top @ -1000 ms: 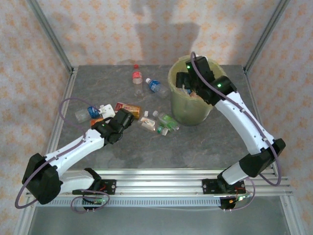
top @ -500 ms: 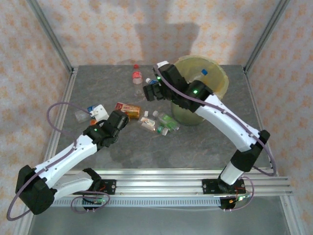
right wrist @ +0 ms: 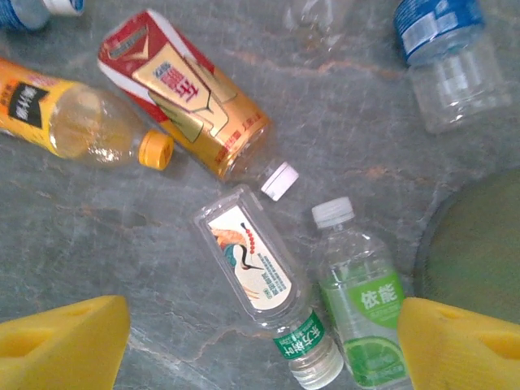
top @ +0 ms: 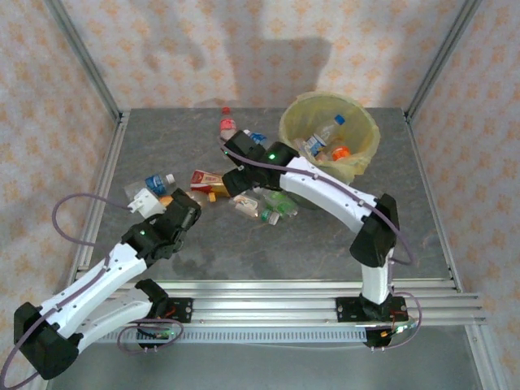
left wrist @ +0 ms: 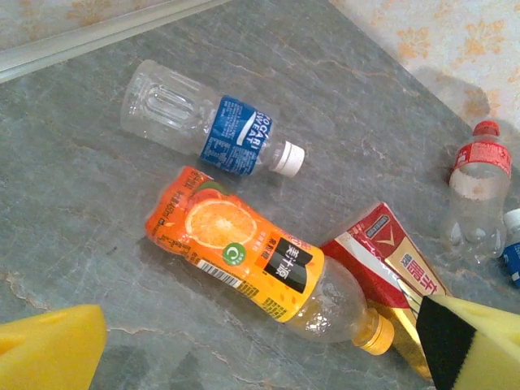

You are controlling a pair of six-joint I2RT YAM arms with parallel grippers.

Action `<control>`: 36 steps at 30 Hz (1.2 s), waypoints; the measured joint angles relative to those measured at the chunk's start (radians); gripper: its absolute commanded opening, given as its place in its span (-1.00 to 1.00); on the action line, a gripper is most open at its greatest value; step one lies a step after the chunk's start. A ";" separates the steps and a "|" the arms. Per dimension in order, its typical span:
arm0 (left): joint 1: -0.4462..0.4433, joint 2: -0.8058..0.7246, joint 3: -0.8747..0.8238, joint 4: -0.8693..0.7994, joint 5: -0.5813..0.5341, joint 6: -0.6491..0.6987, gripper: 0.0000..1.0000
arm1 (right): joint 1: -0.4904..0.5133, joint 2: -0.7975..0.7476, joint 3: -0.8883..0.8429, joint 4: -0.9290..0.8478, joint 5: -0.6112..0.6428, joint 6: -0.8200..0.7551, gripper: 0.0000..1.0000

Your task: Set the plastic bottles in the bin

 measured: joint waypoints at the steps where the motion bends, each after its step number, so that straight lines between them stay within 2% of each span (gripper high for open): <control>1: 0.000 -0.003 0.000 -0.004 -0.002 -0.004 1.00 | 0.000 0.014 0.000 -0.003 -0.009 0.005 0.70; 10: 0.000 -0.005 0.000 -0.009 -0.015 -0.019 1.00 | 0.000 0.151 0.011 -0.030 -0.038 0.007 0.69; 18: 0.000 -0.005 0.000 -0.009 -0.015 -0.019 1.00 | 0.000 0.271 0.097 -0.067 -0.035 -0.008 0.69; 26: 0.000 -0.005 0.000 -0.009 -0.015 -0.019 1.00 | 0.000 0.350 0.135 -0.084 -0.031 -0.031 0.74; 36: 0.000 -0.005 -0.003 -0.008 -0.015 -0.019 1.00 | 0.000 0.393 0.159 -0.096 -0.032 -0.038 0.67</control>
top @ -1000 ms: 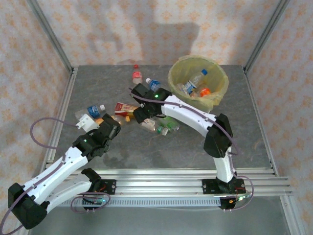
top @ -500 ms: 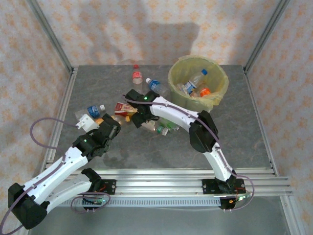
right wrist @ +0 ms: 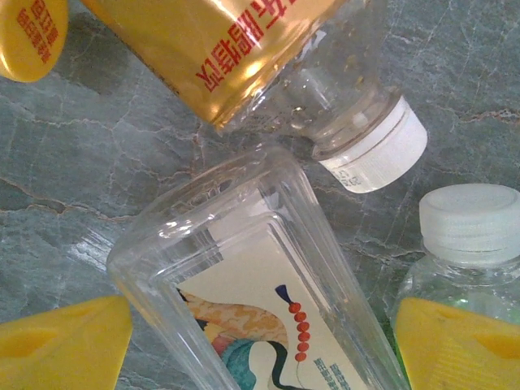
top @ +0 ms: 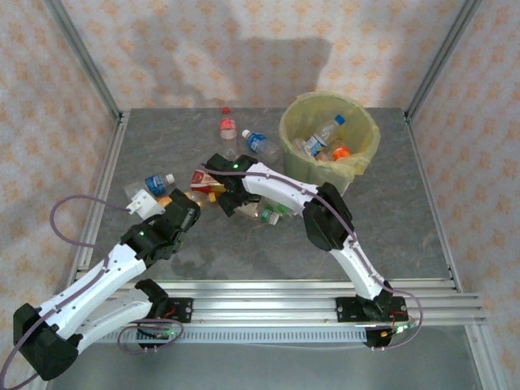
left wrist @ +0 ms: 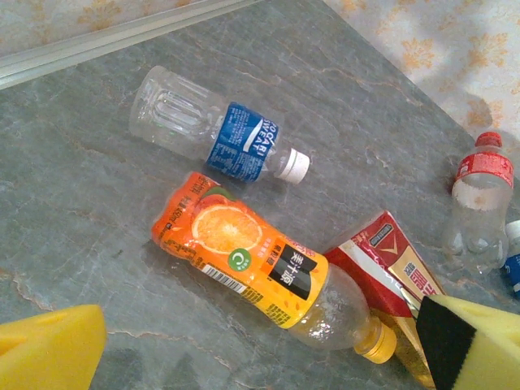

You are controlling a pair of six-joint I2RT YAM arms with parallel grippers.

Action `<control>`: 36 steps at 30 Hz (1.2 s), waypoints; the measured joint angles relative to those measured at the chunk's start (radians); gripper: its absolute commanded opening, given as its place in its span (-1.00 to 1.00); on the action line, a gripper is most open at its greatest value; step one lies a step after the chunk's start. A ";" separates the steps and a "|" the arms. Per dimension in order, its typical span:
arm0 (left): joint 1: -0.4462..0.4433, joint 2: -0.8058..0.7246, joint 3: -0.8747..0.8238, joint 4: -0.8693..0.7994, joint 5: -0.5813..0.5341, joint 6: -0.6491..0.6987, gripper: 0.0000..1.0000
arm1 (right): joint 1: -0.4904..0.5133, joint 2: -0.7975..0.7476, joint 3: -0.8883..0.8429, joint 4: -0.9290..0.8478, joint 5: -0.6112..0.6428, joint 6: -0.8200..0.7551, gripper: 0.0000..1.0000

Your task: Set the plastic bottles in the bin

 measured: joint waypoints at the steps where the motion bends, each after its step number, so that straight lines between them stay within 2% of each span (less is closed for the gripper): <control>1: 0.000 0.000 -0.003 0.000 0.000 0.000 1.00 | 0.000 0.001 0.000 0.000 -0.001 0.000 0.65; 13: 0.000 0.000 -0.014 0.000 0.000 0.000 1.00 | 0.000 0.005 -0.011 0.002 -0.059 0.016 0.57; 25: 0.000 0.014 -0.014 0.001 0.000 0.000 1.00 | 0.000 0.047 -0.044 0.003 -0.064 0.045 0.53; 30: 0.000 0.018 -0.014 0.001 0.001 0.000 1.00 | 0.000 0.055 -0.051 0.006 -0.073 0.047 0.31; 34: 0.000 0.020 -0.014 0.001 0.000 0.000 1.00 | 0.000 0.055 -0.051 0.005 -0.079 0.050 0.03; 36: 0.000 0.022 -0.014 0.002 0.000 0.000 1.00 | 0.001 0.055 -0.051 0.005 -0.079 0.054 -0.05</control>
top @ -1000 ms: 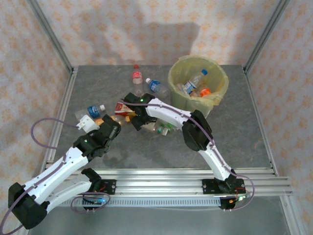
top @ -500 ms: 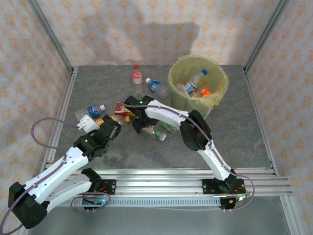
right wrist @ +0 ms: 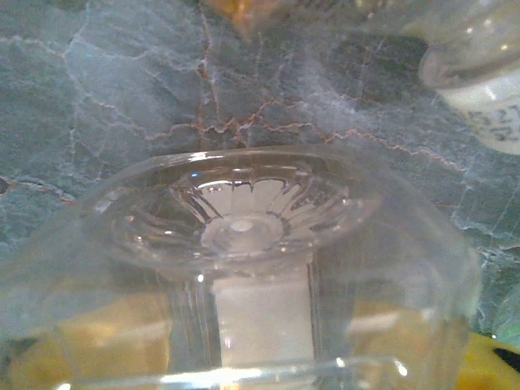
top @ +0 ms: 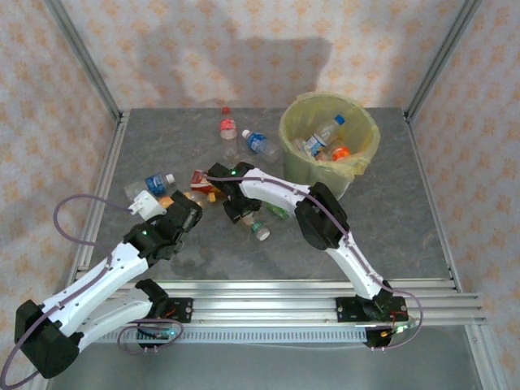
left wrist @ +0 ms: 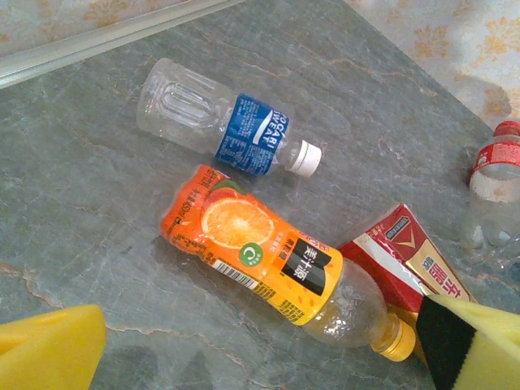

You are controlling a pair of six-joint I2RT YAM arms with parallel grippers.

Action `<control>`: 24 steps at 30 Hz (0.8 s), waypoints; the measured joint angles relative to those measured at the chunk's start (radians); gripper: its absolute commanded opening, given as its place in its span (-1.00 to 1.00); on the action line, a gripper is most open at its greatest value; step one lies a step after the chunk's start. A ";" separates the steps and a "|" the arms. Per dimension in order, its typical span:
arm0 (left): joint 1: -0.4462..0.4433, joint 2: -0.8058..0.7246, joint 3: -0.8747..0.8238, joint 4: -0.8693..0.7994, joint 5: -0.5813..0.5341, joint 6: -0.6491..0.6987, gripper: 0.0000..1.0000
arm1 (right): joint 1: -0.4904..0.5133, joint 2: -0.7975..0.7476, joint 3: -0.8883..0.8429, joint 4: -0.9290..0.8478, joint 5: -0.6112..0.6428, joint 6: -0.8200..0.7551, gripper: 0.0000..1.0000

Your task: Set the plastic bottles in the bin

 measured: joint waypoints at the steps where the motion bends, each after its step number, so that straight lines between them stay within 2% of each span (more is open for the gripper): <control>1: 0.000 0.003 0.000 0.002 0.000 0.000 1.00 | 0.001 0.000 0.000 0.000 0.000 0.001 -0.09; 8: 0.000 0.033 0.000 0.004 0.001 0.003 1.00 | 0.017 -0.043 -0.023 0.006 -0.008 0.004 -0.28; 17: 0.000 0.051 0.005 0.007 0.002 0.004 1.00 | 0.021 -0.283 -0.048 0.030 0.021 0.019 -0.54; 24: 0.000 0.069 0.022 0.013 0.005 0.016 1.00 | 0.018 -0.435 -0.048 0.039 0.116 0.023 -0.62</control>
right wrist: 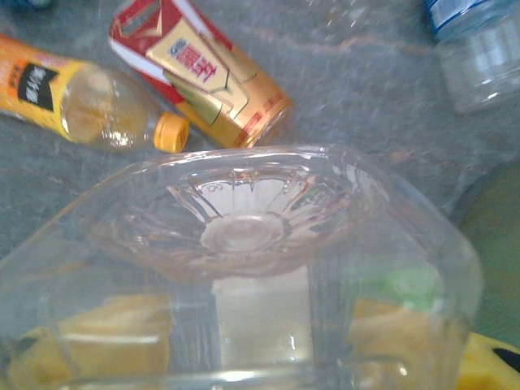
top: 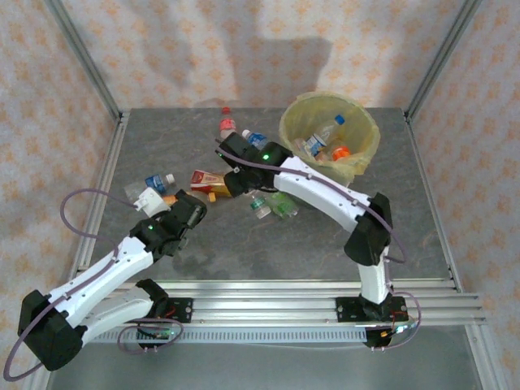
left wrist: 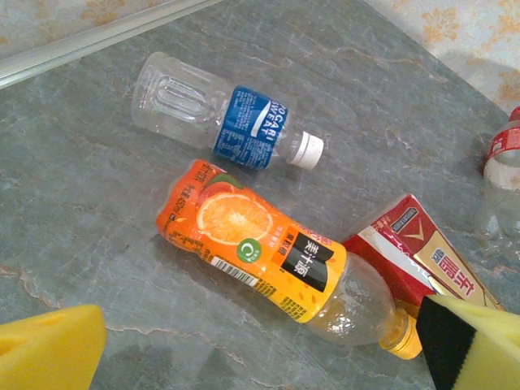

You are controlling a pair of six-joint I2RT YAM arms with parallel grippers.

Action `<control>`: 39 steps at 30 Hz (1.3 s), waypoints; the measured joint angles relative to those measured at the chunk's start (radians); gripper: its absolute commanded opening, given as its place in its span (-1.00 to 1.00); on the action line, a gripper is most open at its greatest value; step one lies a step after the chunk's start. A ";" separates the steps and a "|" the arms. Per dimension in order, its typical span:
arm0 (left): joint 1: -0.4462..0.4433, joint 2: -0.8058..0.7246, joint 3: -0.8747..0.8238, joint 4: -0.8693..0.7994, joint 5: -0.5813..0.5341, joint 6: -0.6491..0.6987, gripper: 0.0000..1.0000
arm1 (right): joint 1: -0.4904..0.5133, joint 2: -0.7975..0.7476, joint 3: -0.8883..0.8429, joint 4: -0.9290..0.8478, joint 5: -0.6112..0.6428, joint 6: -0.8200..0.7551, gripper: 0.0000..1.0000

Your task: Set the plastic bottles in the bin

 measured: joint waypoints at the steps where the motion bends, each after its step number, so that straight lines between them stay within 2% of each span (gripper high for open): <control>1: 0.000 0.004 0.002 0.003 0.002 0.005 1.00 | 0.000 -0.019 0.000 0.005 0.011 -0.001 -0.62; 14: 0.000 0.044 0.024 0.021 0.026 0.033 1.00 | -0.062 -0.297 0.008 0.114 0.125 -0.077 -0.64; 24: 0.000 0.076 0.044 0.027 0.034 0.045 1.00 | -0.173 -0.452 -0.023 0.236 0.313 -0.125 -0.59; 32: 0.000 0.134 0.079 0.043 0.064 0.069 1.00 | -0.313 -0.473 -0.072 0.272 0.383 -0.128 -0.54; 39: 0.000 0.139 0.082 0.048 0.082 0.090 1.00 | -0.407 -0.407 -0.080 0.271 0.381 -0.109 -0.54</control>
